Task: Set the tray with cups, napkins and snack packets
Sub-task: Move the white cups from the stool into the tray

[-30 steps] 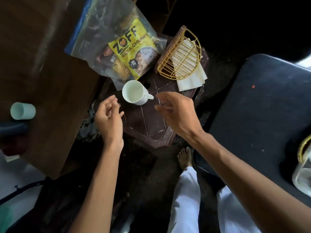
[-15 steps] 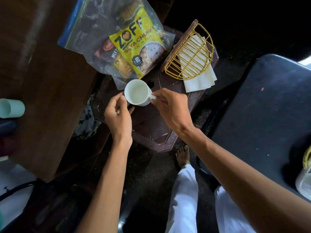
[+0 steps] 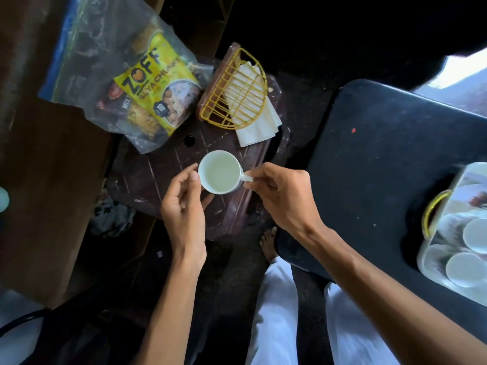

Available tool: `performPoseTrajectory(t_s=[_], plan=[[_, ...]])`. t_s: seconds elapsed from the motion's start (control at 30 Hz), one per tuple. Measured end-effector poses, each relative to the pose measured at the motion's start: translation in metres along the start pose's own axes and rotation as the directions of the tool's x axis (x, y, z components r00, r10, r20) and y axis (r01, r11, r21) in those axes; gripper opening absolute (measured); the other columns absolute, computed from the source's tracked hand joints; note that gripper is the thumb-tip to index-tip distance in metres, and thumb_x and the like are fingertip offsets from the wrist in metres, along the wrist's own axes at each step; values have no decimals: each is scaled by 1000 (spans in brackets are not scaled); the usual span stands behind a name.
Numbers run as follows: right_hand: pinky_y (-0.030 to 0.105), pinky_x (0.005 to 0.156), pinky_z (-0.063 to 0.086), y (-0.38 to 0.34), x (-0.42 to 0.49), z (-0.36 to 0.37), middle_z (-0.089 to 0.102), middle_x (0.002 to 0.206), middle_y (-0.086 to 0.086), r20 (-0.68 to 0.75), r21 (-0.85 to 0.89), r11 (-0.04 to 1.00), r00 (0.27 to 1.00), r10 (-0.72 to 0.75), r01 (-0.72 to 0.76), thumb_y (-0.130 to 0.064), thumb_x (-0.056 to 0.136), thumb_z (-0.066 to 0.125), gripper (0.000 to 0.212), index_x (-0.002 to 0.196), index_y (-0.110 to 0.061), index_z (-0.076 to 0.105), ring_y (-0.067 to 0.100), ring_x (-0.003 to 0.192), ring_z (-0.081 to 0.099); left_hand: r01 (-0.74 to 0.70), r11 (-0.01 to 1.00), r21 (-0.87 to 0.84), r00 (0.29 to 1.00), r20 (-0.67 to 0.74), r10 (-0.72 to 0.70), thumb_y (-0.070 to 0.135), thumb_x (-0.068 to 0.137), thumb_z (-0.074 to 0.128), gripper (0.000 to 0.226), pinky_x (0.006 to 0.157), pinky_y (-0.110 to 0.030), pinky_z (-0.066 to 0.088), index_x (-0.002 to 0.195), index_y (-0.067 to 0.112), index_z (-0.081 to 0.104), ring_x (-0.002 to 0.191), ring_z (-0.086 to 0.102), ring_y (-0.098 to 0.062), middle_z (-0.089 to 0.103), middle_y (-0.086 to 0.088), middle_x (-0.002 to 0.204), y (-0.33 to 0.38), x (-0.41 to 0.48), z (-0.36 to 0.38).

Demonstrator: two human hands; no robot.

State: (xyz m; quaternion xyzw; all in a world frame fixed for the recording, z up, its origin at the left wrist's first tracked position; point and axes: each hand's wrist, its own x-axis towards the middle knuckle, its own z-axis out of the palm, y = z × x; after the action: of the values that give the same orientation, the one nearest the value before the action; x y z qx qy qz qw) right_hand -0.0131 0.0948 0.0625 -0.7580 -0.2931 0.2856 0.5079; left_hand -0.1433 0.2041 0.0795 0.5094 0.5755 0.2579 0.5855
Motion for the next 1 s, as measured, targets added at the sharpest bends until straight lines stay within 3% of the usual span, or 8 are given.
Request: performPoseTrajectory(t_s=[0.2,0.37,0.43,0.6,0.7,0.77,0.87,1.0], plan=[[8,69,53,22,-52,-81,78,88,-6,-102,-15,1000,995,4,-6,-7,85,78,12,97,-8,77,1,85,72,62,998,15,980,188,-64,26,106,52,26,87,-31,63,113,22,77,112,72,-6,79,9,113,-4,-66,47],[21,68,58,42,-93,-157,79,88,-4,-196,-81,996,981,6,-22,-10,85,79,10,94,-12,76,4,81,73,73,996,52,944,320,-86,26,108,49,32,86,-28,62,128,14,71,122,68,-11,76,3,126,-4,-122,108],[23,69,59,48,-109,-188,79,88,-2,-242,-82,996,970,18,-39,-8,85,78,9,93,-12,76,6,80,74,59,996,65,929,362,-79,21,105,55,28,85,-27,63,126,12,72,117,70,-6,77,6,122,-3,-145,138],[14,72,56,65,-148,-268,73,87,-7,-384,-135,985,922,44,-103,-3,82,78,14,96,-4,78,1,82,71,-20,994,112,886,462,-34,14,100,65,18,79,-25,64,113,17,77,99,76,-3,81,14,101,-2,-199,216],[19,77,58,78,-170,-316,75,92,-5,-465,-111,980,880,95,-164,-5,81,80,18,99,-8,79,0,83,73,-77,984,158,860,511,-15,15,99,65,18,85,-38,65,113,15,77,99,76,-9,81,5,103,-7,-230,261],[16,79,56,87,-184,-342,76,97,-6,-504,-150,970,858,92,-192,-8,81,81,21,102,-14,79,3,87,73,-103,976,193,839,544,-18,17,98,65,18,90,-47,63,112,15,77,102,76,-16,80,1,106,-14,-247,287],[11,80,55,108,-203,-372,73,99,-11,-554,-68,973,819,149,-222,-8,82,80,27,105,-21,74,-2,88,71,-141,960,241,814,580,-25,18,95,67,17,89,-49,63,109,15,77,99,76,-20,80,-2,104,-28,-270,317],[13,83,56,145,-226,-396,73,102,-2,-568,-6,964,794,217,-267,-3,81,79,31,110,-12,72,-2,88,72,-159,929,335,789,608,-84,16,94,70,16,92,-47,62,108,12,78,99,75,-17,78,2,103,-52,-297,343]])
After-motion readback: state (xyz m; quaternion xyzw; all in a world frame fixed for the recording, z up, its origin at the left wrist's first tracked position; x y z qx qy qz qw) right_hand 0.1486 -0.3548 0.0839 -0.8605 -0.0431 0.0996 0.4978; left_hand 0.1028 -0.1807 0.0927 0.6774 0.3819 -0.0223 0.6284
